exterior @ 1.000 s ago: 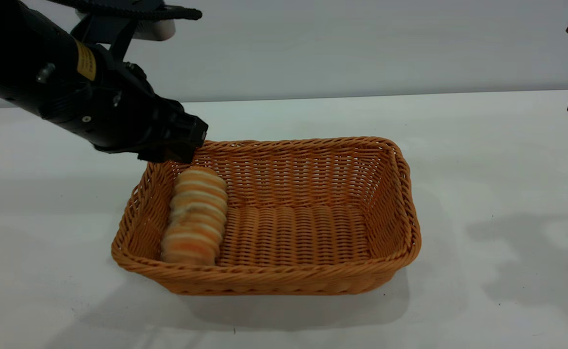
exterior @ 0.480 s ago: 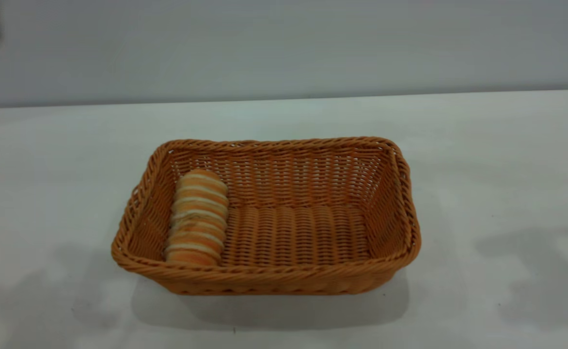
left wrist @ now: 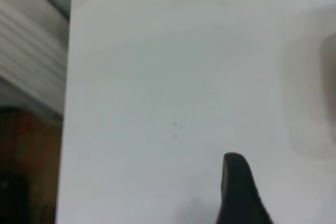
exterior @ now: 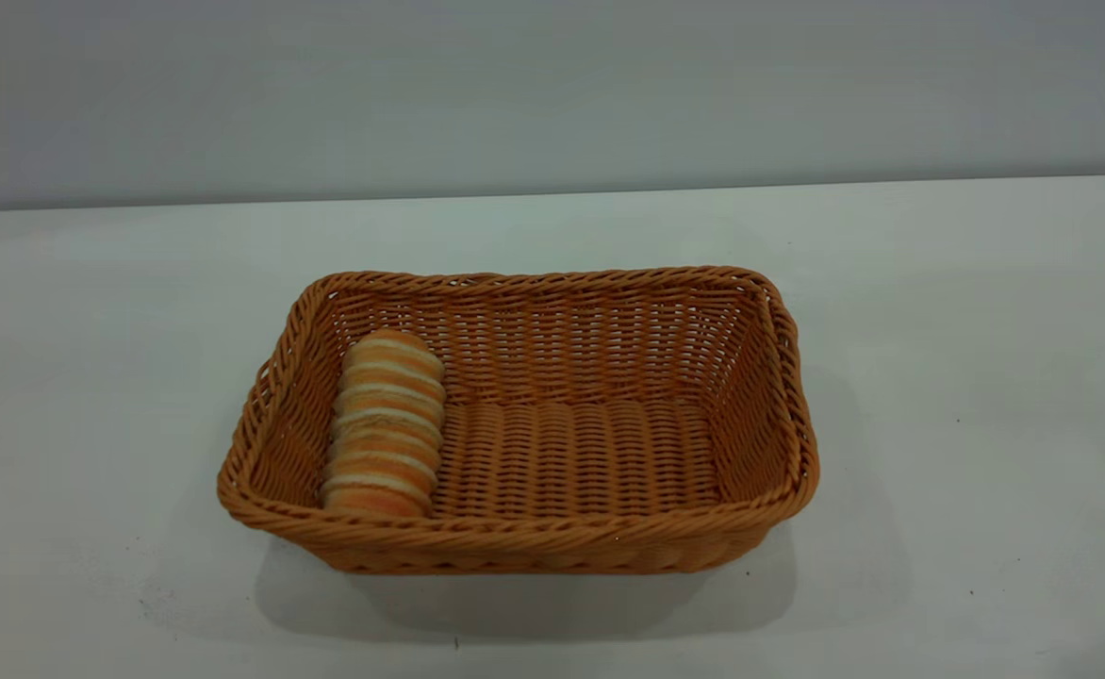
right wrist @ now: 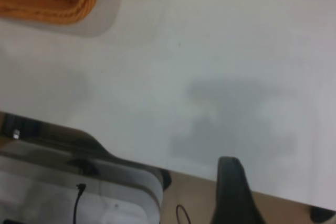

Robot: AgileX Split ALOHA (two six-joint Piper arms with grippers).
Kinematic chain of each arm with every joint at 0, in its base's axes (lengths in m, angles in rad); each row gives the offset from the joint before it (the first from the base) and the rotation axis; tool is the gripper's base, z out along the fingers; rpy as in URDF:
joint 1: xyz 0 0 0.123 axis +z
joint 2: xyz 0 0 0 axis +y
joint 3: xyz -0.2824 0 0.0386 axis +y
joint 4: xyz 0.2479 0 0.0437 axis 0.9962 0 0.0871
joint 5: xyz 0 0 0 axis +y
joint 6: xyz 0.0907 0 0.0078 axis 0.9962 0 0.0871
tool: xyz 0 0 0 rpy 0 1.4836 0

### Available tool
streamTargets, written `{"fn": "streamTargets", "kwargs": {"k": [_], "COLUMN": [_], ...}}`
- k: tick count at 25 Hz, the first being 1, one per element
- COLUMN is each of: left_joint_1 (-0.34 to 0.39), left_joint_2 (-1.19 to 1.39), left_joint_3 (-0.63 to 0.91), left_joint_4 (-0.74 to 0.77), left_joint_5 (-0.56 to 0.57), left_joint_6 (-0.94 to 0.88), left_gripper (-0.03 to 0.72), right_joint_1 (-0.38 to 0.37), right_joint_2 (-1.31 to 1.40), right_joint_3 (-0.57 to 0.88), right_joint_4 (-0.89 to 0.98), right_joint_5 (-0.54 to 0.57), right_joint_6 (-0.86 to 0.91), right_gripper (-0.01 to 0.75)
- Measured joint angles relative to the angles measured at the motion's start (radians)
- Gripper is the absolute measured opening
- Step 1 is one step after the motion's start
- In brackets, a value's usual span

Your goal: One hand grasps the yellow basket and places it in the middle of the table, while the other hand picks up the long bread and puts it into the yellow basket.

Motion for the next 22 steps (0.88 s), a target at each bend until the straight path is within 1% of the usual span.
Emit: {"fn": "streamTargets", "kwargs": {"k": [7,12,17,20,22], "left_joint_1": [0.0,0.0,0.0,0.0,0.0], "left_joint_2": [-0.331,-0.515,-0.643,-0.688,-0.703], "left_joint_3": [0.198,0.317,0.432,0.485,0.494], "left_joint_4": [-0.086,-0.102,-0.149,-0.18,-0.189], "left_joint_5": [0.002,0.002,0.002,0.002,0.002], "left_joint_6": [0.015,0.018,0.018,0.019,0.024], "left_gripper": [0.491,0.491,0.491,0.491,0.491], "right_joint_1": [0.0,0.0,0.0,0.0,0.0], "right_joint_2": [-0.423,-0.672,-0.823,-0.86,-0.866], "right_joint_3": [0.142,0.257,0.359,0.37,0.37], "right_joint_4": [0.028,0.038,0.03,0.009,0.006], "right_joint_5": [0.021,0.015,0.014,0.012,0.012], "right_joint_6": [-0.041,-0.084,-0.092,-0.09,-0.089], "right_gripper": [0.525,0.525,0.525,0.525,0.525]}}
